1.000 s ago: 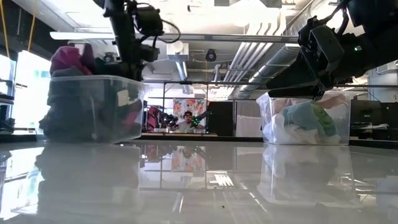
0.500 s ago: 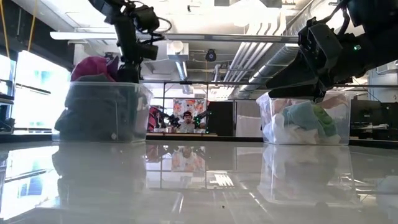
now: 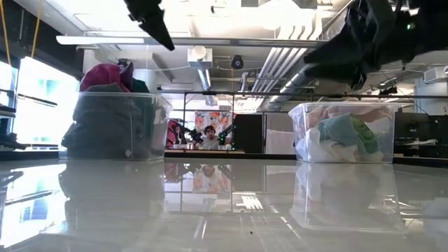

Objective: Sort towels by color in basket
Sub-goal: Move the bottom transparent bin to the top left of the table

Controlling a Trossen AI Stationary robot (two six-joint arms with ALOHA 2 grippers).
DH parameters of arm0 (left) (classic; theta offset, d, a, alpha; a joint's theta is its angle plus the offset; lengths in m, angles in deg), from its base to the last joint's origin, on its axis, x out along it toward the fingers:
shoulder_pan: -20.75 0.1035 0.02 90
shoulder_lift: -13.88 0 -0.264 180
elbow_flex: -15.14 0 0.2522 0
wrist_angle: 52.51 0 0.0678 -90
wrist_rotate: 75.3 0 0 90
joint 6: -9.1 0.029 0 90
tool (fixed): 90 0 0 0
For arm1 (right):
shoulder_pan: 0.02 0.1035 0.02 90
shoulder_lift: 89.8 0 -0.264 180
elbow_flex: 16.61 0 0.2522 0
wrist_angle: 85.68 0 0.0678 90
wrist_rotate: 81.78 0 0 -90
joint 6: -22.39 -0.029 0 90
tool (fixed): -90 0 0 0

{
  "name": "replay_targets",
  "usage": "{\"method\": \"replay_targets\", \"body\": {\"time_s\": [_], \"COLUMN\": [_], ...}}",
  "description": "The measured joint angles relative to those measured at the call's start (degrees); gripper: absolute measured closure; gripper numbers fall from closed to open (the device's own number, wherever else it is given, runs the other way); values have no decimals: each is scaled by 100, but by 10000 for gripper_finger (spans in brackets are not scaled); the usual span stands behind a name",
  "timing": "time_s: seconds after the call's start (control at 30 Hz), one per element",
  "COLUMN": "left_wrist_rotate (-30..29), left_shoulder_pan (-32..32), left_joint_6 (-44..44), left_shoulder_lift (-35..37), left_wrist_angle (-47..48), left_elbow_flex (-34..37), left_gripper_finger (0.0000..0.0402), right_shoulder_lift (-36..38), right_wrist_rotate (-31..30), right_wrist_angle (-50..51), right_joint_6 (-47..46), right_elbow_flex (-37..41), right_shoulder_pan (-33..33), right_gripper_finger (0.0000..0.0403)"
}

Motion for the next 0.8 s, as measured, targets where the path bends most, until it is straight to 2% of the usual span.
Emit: {"method": "replay_targets", "body": {"time_s": [0.2,0.33,0.43,0.53,0.67,0.8], "left_wrist_rotate": [-84,-621,-932,-978,-1010,-1165], "left_shoulder_pan": [-1322,-1529,-1227,-711,63,672], "left_joint_6": [-2399,-3703,-4331,-4602,-4602,-4209], "left_shoulder_lift": [16,18,29,29,29,29], "left_wrist_angle": [19,36,30,-31,-440,-915], "left_elbow_flex": [1219,2238,2858,3335,3735,3931], "left_gripper_finger": [265,271,275,280,288,298], "right_shoulder_lift": [880,941,904,904,904,904], "right_wrist_rotate": [0,0,-5,-70,-313,-582], "right_wrist_angle": [913,1260,1386,1420,1428,1653], "right_joint_6": [-106,-332,-445,-449,-406,-450], "right_elbow_flex": [-2,-2,-2,-2,-2,-2], "right_shoulder_pan": [4,4,1,0,0,-151], "right_gripper_finger": [203,203,203,203,203,203]}}
